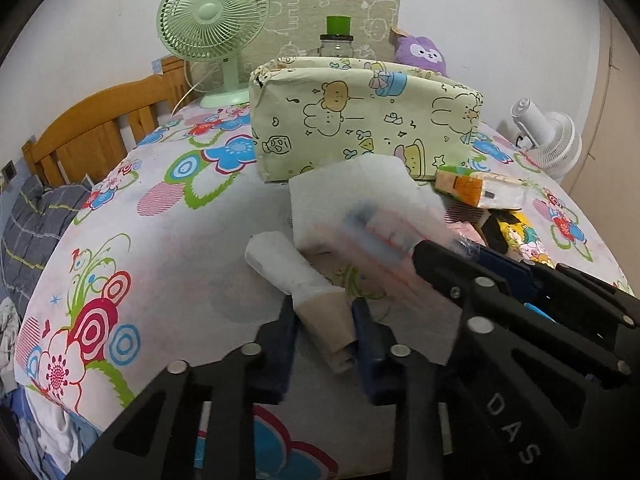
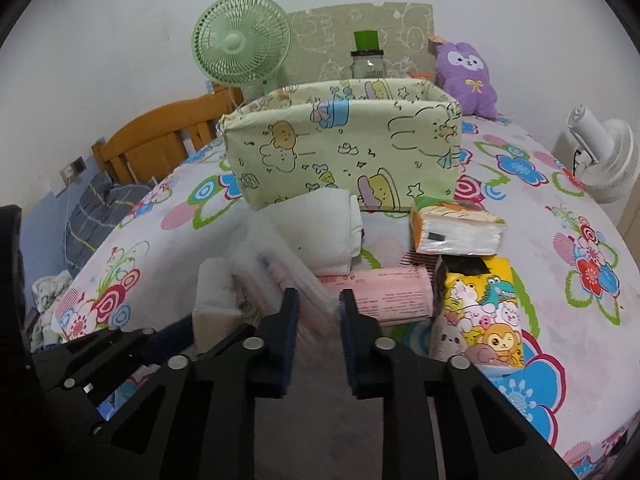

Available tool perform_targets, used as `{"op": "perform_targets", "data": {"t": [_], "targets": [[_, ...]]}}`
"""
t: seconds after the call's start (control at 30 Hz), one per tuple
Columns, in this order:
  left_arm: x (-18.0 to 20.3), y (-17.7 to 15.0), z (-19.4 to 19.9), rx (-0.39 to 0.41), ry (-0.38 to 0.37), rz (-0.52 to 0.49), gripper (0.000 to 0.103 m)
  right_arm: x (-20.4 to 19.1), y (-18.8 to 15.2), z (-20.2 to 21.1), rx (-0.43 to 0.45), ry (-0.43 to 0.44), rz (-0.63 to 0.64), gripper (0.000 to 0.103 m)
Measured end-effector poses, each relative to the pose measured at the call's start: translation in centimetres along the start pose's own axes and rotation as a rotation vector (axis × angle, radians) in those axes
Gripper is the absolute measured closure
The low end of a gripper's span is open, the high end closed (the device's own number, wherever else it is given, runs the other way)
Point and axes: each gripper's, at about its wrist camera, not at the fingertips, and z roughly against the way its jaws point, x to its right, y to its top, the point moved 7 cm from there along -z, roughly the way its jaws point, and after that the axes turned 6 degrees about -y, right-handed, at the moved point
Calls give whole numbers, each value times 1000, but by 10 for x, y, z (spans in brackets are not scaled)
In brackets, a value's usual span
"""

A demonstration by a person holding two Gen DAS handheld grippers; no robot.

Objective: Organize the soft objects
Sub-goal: 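Grasp the white rolled item with the left tool while the right tool grasps the clear pen bag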

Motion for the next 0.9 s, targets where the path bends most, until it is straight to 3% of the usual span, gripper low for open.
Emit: {"op": "perform_targets", "data": {"t": [0.17,0.9], "targets": [[-1,2,2,-1,32,0,91,-1,4,14,62,18,2,90],[18,40,42,108,51,-44,91,15,37,62,164,-59,-40,91]]}}
